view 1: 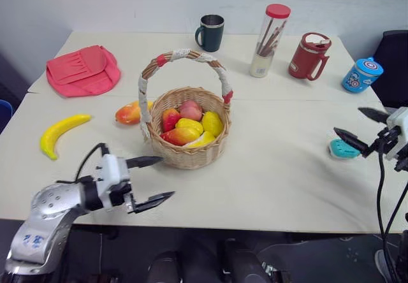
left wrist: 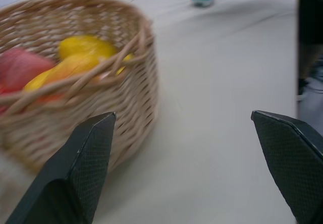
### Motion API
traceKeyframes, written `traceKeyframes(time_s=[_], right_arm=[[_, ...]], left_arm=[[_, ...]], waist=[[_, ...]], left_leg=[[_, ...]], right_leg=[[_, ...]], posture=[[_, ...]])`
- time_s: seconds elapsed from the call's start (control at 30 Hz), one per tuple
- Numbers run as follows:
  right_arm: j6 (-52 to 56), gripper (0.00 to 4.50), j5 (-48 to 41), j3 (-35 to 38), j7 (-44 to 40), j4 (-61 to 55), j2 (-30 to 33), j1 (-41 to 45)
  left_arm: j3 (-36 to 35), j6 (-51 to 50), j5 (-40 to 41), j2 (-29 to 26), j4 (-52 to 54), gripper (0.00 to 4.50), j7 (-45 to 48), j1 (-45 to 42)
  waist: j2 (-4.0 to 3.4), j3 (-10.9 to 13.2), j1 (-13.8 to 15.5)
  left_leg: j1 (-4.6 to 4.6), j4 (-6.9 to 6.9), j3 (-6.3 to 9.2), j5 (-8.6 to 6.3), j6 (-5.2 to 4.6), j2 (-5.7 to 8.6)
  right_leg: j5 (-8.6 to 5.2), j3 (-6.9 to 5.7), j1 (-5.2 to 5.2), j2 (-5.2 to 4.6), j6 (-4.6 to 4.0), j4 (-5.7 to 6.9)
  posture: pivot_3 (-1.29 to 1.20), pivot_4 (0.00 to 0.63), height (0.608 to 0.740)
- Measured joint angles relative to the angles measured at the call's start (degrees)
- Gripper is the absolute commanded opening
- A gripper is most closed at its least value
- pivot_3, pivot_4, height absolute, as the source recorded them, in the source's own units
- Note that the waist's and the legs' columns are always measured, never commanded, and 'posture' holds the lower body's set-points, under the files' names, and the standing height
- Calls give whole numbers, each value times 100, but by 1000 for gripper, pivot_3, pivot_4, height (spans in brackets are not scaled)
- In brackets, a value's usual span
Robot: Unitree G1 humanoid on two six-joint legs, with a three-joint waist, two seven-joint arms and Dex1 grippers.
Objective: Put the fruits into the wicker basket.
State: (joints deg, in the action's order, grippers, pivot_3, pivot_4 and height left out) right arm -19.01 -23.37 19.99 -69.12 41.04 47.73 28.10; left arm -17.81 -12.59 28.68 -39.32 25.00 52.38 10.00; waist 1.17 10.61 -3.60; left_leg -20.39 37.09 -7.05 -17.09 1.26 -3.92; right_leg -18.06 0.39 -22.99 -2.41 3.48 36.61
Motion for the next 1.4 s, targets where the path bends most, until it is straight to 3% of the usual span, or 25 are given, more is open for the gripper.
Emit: traceKeyframes(time_s=[0.17, 0.3, 0.47, 0.73, 0.93, 1.0, 1.07, 1.2, 1.33, 1.4], right_arm=[[1249, 4477, -1048, -474, -41, -3100, -719, -935], [1947, 4477, -1580, -809, 369, -4837, -1050, -914], [2043, 4477, -1602, -1173, 578, -5557, -1464, -946], [2594, 4477, -1732, -1275, 866, -6140, -1317, -884], [3156, 4477, -2078, -1258, 970, -6336, -1151, -433], [3384, 4477, -2204, -1237, 1047, -6366, -1113, -375], [3535, 4477, -2256, -1269, 1101, -6409, -1100, -345], [3664, 4477, -2250, -1306, 1161, -6440, -1139, -307], [3702, 4477, -2222, -1312, 1203, -6441, -1144, -289], [3712, 4500, -2215, -1310, 1242, -6449, -1145, -298]], left_arm=[[-1530, 405, 5, 511, -642, 4500, -649, 677], [-2563, 388, 178, 691, -1159, 4500, -1175, 892], [-3849, -766, 513, 683, -2211, 4500, -2587, 996], [-4026, -2114, 743, -174, -3257, 4500, -3081, 497], [-3150, -3242, 797, -1576, -3666, 4500, -2915, -852], [-2293, -3524, 640, -2213, -4408, 4500, -2546, -1883], [-1422, -3503, 252, -2463, -5225, 4500, -2306, -3034], [17, -2959, -750, -2197, -7054, 4500, -2073, -4829], [584, -2379, -1336, -1792, -8360, 4500, -1904, -5729], [699, -2098, -1541, -1727, -8770, 4115, -1839, -6022]], waist=[[-4, 2, 20], [15, -8, 41], [42, -12, 71], [66, -25, 155], [78, -32, 175], [75, -30, 203], [68, -27, 204], [66, -26, 168], [99, -27, 175], [102, -28, 180]], left_leg=[[-4, -2, 0, -40, -36, -2], [-4, -2, 7, -47, -36, -2], [-15, 1, 12, -55, -51, 8], [-21, -6, 16, -69, -28, 17], [-74, -7, 37, -53, -12, 17], [-83, -9, 47, -46, -17, 17], [-85, -12, 43, -38, -31, 19], [-93, 4, -9, -36, -23, 15], [-136, 27, -53, -36, -22, 11], [-180, 72, -63, -44, -26, 6]], right_leg=[[-1, -6, -9, -10, -1, 10], [-5, -16, -11, -16, -9, 12], [-8, -26, -19, -37, -15, 10], [-21, -51, -40, -74, -39, 25], [-29, -128, -74, -112, -53, 35], [-32, -145, -78, -112, -59, 31], [-33, -154, -78, -112, -61, 31], [-28, -186, -95, -104, -49, 48], [-20, -265, -160, -110, -34, 82], [-18, -303, -201, -117, -32, 97]], posture=[[0, 150, 740], [0, 150, 740], [0, 150, 740], [0, 150, 740], [0, 150, 740], [0, 150, 740], [0, 150, 740], [0, 150, 740], [0, 150, 740], [0, 150, 740]])
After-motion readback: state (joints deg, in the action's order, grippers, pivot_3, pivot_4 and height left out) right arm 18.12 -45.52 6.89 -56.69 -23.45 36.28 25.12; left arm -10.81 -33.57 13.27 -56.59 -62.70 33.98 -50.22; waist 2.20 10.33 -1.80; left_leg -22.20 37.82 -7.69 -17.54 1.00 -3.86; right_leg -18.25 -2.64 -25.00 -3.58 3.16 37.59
